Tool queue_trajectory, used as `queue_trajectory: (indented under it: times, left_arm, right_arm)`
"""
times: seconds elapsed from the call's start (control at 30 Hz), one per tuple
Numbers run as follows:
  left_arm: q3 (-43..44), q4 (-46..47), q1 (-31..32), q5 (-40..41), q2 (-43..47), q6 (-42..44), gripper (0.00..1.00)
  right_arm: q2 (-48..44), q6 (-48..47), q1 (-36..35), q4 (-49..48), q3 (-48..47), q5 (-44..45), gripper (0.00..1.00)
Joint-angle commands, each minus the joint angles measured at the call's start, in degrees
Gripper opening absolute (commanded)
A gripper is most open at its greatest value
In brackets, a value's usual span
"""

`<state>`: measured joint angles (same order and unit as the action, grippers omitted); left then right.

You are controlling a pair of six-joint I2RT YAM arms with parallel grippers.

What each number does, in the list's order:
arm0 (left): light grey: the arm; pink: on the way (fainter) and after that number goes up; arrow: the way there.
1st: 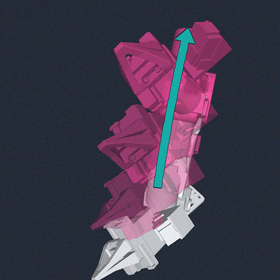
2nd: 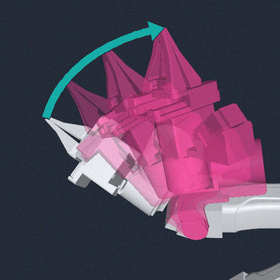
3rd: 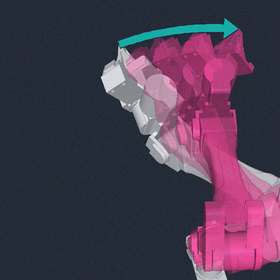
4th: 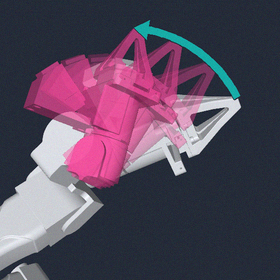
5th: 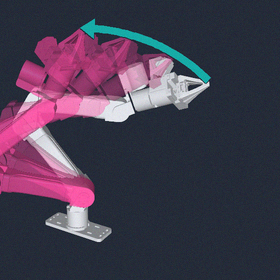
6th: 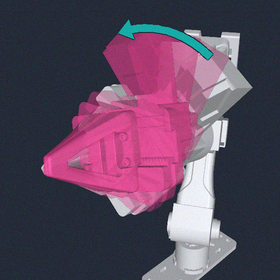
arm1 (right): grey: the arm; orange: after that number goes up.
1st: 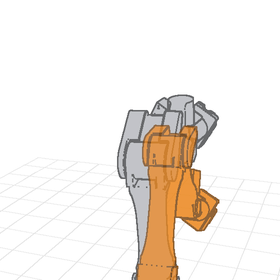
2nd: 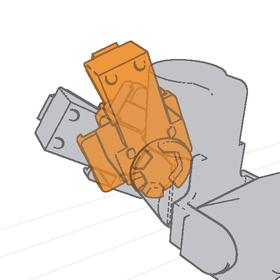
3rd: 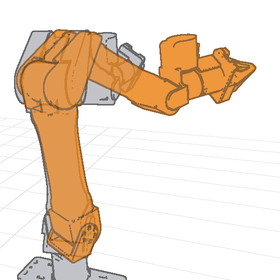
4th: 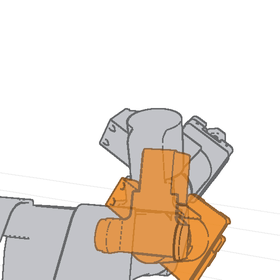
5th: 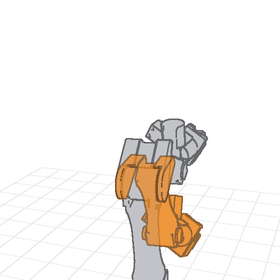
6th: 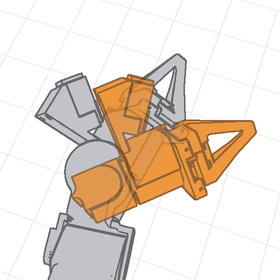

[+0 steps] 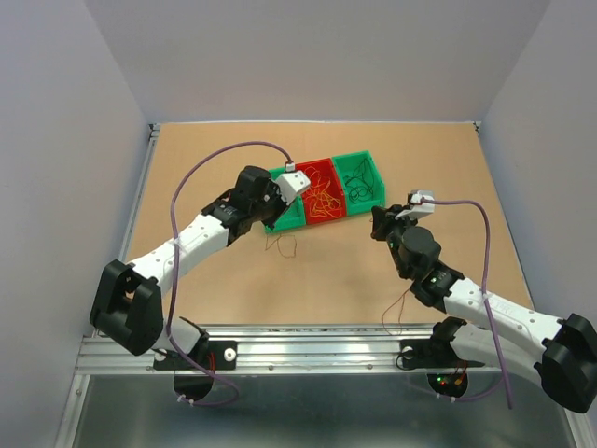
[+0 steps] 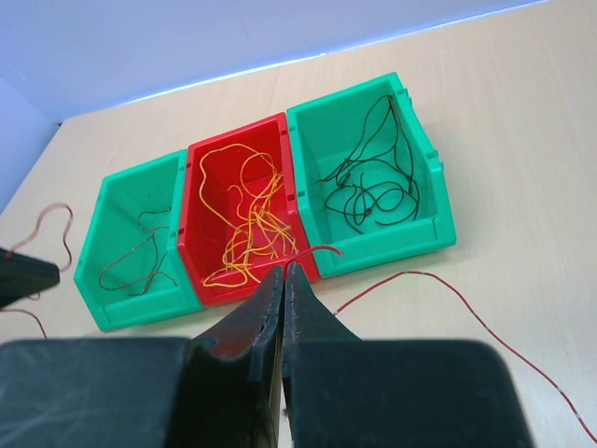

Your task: Untangle the cables

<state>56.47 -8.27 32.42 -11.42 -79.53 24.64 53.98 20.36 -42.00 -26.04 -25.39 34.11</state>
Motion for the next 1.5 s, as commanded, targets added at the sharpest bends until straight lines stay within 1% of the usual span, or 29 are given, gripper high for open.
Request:
queue_trajectory:
  times: [0.0,0.13,0.27,0.3,0.43,0.5,0.63,0.77,0.87,0.9,0.93,1.0,1.07,1.17,1.4,1.47]
  left_arm:
    - [3.9,6.1,-0.1,10.1,-1.0,-9.3,0.00]
    - [8.2,8.0,-1.7,16.0,-4.2,-12.0,0.00]
    - [12.3,8.0,-5.3,14.7,-6.0,-14.3,0.00]
    - [13.0,8.0,-6.7,14.0,-5.8,-14.7,0.00]
    - [15.8,8.0,-9.1,14.0,-4.9,-16.4,0.00]
    - [16.0,8.0,-9.3,15.0,-3.6,-16.8,0.00]
    - [14.6,12.1,-9.4,16.2,-1.7,-17.3,0.00]
    - [14.7,12.8,-9.1,15.6,-4.1,-18.6,0.00]
    - [14.3,13.1,-8.1,19.8,-7.9,-23.3,0.00]
    - [14.1,13.0,-6.5,24.8,-9.1,-24.2,0.00]
    - [13.9,12.9,-5.7,27.9,-10.4,-26.6,0.00]
    - [13.7,13.1,-3.8,34.7,-13.8,-27.6,0.00]
    - [13.7,13.5,-3.2,38.0,-16.7,-29.7,0.00]
    - [14.6,12.5,-3.2,38.4,-18.2,-32.2,0.00]
    - [11.7,13.3,-2.9,34.2,-16.2,-36.8,0.00]
    - [11.1,13.2,-2.8,32.6,-16.0,-36.9,0.00]
  right_arm:
    - [-0.5,0.5,0.5,-1.3,1.0,0.8,0.01]
    - [0.1,0.6,0.5,-1.3,0.9,0.7,0.01]
    - [0.1,0.6,0.6,-1.3,0.9,0.6,0.01]
    - [0.2,0.6,0.5,-1.4,0.9,0.5,0.01]
    - [0.3,0.6,0.7,-1.4,0.9,0.4,0.01]
    - [0.3,0.6,0.8,-1.4,0.8,0.4,0.01]
    - [0.3,0.6,0.9,-1.3,0.9,0.3,0.01]
    - [0.1,0.6,1.0,-1.3,1.0,0.2,0.01]
    - [-0.4,0.6,1.0,-1.4,1.1,0.3,0.01]
    - [-0.3,0.7,1.0,-1.4,1.1,0.2,0.01]
    - [-0.4,0.7,1.0,-1.4,1.2,0.1,0.01]
    - [-0.5,0.8,1.0,-1.4,1.2,-0.2,0.01]
    - [-0.5,0.9,1.0,-1.3,1.1,-0.4,0.01]
    - [-0.1,1.1,1.0,-1.4,1.1,-0.3,0.01]
    - [0.3,1.3,1.0,-1.4,0.9,-0.3,0.01]
    - [0.3,1.3,1.0,-1.5,1.0,-0.3,0.01]
